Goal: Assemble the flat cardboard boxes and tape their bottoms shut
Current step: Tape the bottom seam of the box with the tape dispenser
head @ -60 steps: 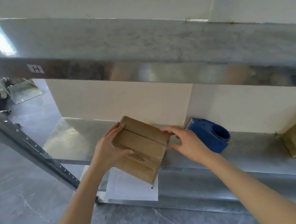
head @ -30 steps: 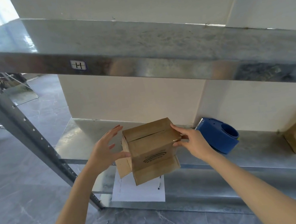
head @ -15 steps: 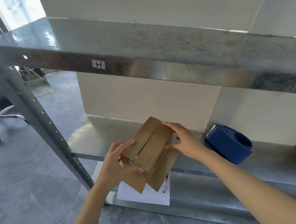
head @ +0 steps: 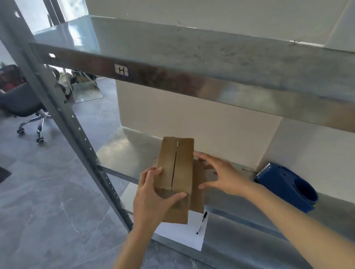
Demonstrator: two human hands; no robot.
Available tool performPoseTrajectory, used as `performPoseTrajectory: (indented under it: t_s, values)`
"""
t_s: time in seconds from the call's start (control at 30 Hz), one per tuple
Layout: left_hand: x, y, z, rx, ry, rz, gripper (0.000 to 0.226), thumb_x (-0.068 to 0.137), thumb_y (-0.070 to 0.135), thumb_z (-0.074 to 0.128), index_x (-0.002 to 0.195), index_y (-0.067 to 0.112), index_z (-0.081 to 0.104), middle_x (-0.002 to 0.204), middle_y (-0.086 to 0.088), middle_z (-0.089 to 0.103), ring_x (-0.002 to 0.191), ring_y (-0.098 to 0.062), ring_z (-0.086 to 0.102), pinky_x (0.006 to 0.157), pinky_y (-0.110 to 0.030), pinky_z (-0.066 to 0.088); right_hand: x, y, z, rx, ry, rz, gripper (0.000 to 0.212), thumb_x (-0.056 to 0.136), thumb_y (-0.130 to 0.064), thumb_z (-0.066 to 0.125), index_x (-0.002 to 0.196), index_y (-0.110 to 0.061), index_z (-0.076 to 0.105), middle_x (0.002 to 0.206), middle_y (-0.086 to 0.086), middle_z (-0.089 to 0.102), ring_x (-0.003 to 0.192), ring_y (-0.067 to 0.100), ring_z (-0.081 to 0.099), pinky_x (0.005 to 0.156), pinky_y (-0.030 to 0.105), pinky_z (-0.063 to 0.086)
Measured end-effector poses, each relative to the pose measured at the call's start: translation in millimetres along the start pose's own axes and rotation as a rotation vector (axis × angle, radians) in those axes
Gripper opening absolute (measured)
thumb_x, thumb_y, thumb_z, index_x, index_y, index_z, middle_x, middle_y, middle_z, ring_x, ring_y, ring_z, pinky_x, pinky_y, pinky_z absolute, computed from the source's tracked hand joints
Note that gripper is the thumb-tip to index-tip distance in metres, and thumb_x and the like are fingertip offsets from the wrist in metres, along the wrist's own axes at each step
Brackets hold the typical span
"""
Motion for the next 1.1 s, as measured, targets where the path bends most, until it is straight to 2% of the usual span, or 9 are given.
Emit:
performPoseTrajectory:
  t_s: [0.13,0.23,0.33,0.43,0.6,0.73,0.83,0.97,1.1]
  values:
    - [-14,20,28,-0.019,0.083,-0.056,0.073,0.063,0.052,0.087,0.124,0.031,0.051,0.133,0.024,0.043,0.106,-0.008,0.056,0.079,-0.037,0.056,-20,14,-3,-0.008,-0.183,-0.042,0.108,0.075,-0.041,0.082,0.15,-0.056,0.006,0.151,-0.025,0.02,0.133,0.0,0.026,0.109,0.024,0.026]
    - [-25,41,58,-0.106,0.097,-0.046,0.064,0.07,0.038,0.086,0.124,0.025,0.054,0.139,0.016,0.044,0.101,-0.009,0.061,0.078,-0.04,0.058,-33,28,-19,0.006,-0.169,-0.068,0.1,0.078,-0.041,0.081,0.148,-0.058,0.012,0.146,-0.024,0.028,0.129,-0.001,0.031,0.106,0.024,0.029]
    - [-35,61,84,-0.098,0.134,-0.049,0.061,0.071,0.043,0.084,0.123,0.03,0.054,0.142,0.017,0.044,0.099,-0.002,0.061,0.077,-0.027,0.056,-46,43,-37,0.007,-0.098,-0.1,0.078,0.085,-0.032,0.076,0.145,-0.049,0.029,0.142,-0.014,0.045,0.122,0.003,0.044,0.105,0.028,0.039]
    - [-46,74,104,-0.144,0.163,-0.069,0.057,0.068,0.052,0.077,0.118,0.036,0.054,0.14,0.017,0.045,0.1,0.003,0.059,0.076,-0.018,0.054,-56,57,-50,0.001,-0.012,-0.134,0.057,0.089,-0.025,0.072,0.136,-0.038,0.042,0.13,-0.018,0.049,0.115,0.003,0.05,0.104,0.031,0.045]
    - [-56,74,118,-0.105,0.143,-0.136,0.064,0.072,0.049,0.077,0.128,0.028,0.055,0.141,0.016,0.042,0.1,-0.01,0.062,0.075,-0.011,0.049,-65,69,-46,-0.017,-0.069,-0.126,0.056,0.094,-0.03,0.066,0.142,-0.04,0.037,0.141,-0.01,0.05,0.127,0.013,0.05,0.097,0.025,0.041]
    - [-58,84,106,0.022,0.079,-0.049,0.062,0.081,0.04,0.078,0.136,0.029,0.05,0.14,0.015,0.041,0.104,-0.011,0.061,0.086,-0.029,0.054,-78,64,-49,0.004,-0.047,-0.171,0.075,0.095,-0.035,0.063,0.151,-0.048,0.015,0.158,-0.012,0.028,0.139,0.007,0.032,0.109,0.03,0.032]
    - [-62,91,95,0.167,0.024,-0.019,0.069,0.086,0.047,0.07,0.144,0.042,0.033,0.143,0.016,0.041,0.101,-0.015,0.064,0.084,-0.036,0.054,-90,71,-60,0.003,0.002,-0.159,0.083,0.096,-0.036,0.062,0.15,-0.055,0.003,0.146,-0.018,0.032,0.129,0.003,0.035,0.101,0.032,0.039]
    - [-66,96,86,0.556,0.022,0.104,0.07,0.089,0.047,0.065,0.149,0.027,0.036,0.15,0.006,0.042,0.12,-0.022,0.056,0.093,-0.038,0.049,-113,101,-83,-0.194,0.24,-0.083,0.06,0.096,-0.025,0.062,0.147,-0.031,0.032,0.131,-0.001,0.051,0.121,0.02,0.048,0.086,0.036,0.049]
    - [-73,98,87,0.79,0.054,0.133,0.07,0.086,0.048,0.068,0.146,0.023,0.042,0.148,0.003,0.045,0.123,-0.025,0.052,0.095,-0.039,0.042,-137,133,-98,-0.3,0.36,0.024,0.039,0.095,-0.022,0.063,0.131,-0.013,0.049,0.12,0.006,0.056,0.111,0.027,0.055,0.071,0.029,0.04]
Point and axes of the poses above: each hand's wrist, its own x-axis towards the middle knuckle, its own z-axis out of the palm, y = z × x, the point moved 7 cm from there along x, towards the middle knuckle
